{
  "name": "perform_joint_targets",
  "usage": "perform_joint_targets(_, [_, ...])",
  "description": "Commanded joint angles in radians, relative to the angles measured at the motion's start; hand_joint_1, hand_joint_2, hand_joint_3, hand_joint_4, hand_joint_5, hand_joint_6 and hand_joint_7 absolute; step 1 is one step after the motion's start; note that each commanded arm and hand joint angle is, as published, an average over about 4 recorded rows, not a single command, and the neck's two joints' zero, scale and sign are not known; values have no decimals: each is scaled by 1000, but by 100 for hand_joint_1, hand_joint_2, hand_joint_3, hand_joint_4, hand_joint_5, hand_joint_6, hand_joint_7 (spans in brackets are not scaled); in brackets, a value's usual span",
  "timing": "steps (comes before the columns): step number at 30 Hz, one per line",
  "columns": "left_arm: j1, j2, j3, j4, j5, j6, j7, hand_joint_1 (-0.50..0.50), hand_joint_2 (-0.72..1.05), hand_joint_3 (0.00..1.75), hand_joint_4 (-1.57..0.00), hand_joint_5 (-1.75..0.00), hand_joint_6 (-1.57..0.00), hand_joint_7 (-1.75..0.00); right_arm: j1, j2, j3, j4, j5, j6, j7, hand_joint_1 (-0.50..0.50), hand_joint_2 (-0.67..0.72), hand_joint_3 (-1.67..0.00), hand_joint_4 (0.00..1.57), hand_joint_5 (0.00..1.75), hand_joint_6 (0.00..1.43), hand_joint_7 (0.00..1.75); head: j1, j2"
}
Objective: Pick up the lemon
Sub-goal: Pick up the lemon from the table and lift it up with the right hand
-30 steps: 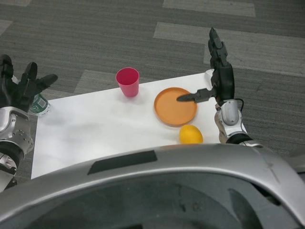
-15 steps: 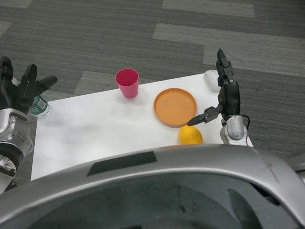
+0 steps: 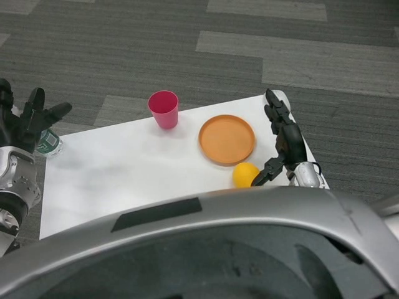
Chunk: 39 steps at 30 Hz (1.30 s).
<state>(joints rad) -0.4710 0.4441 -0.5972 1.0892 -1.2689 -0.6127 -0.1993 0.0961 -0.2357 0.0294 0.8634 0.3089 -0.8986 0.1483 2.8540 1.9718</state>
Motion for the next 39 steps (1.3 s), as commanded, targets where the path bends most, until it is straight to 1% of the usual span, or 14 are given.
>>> perform_joint_targets(1, [-23,16,1,2,3,11,3,50,96,9,0,0,0,0,25,-16,10,-41,6,49,66,38,53,-4,0,48,0,0,0,0])
perform_joint_targets(2, [-26,16,-1,5,3,11,3,50,96,9,0,0,0,0,32,-20,9,-45,6,52,78,38,53,-6,0,48,0,0,-5,0])
perform_joint_targets(5, [-33,16,-12,15,3,11,3,50,96,9,0,0,0,0,47,-29,7,-51,6,57,94,38,53,-4,0,48,0,0,-29,-1])
perform_joint_targets(8, [-40,15,-19,23,3,13,3,50,96,4,0,0,0,0,57,-37,4,-53,7,64,108,38,53,-8,0,56,0,0,-32,-2])
perform_joint_targets(9, [-43,13,-22,25,3,14,3,50,96,4,0,0,0,0,62,-40,-1,-52,7,66,114,38,52,-6,0,58,0,0,-32,-2])
perform_joint_targets(12, [-47,12,-27,29,3,17,3,50,96,7,0,0,0,0,75,-48,-16,-50,8,71,128,38,50,-6,0,58,0,0,-44,-1])
perform_joint_targets(17, [-47,12,-27,29,3,16,3,50,96,9,0,0,0,0,105,-52,-50,-40,8,75,130,38,47,-8,0,58,0,0,-50,-10])
perform_joint_targets(20, [-47,11,-28,29,3,16,3,50,96,9,0,0,0,0,109,-50,-60,-2,8,75,139,38,47,-6,0,58,0,0,-54,-18])
perform_joint_targets(23, [-47,10,-29,29,3,16,3,50,96,9,0,0,0,0,95,-38,-61,42,6,73,144,38,44,-2,0,56,0,0,-57,-26])
perform_joint_targets(26, [-47,10,-29,28,3,16,3,50,96,9,0,0,0,0,76,-29,-55,76,3,70,146,38,38,-4,0,48,0,0,-61,-28])
perform_joint_targets(27, [-47,10,-29,27,3,16,3,50,96,9,0,0,0,0,69,-27,-54,89,3,69,149,38,36,-6,0,48,0,0,-61,-30])
perform_joint_targets(33, [-36,10,-22,21,3,16,1,50,96,9,0,0,0,0,21,-18,-29,178,-4,65,188,33,19,-8,0,48,0,0,-58,-37])
perform_joint_targets(39, [-34,12,-16,20,3,16,1,50,96,9,0,0,0,0,-21,-19,-27,243,-17,61,197,33,0,-8,0,63,0,0,-62,-40])
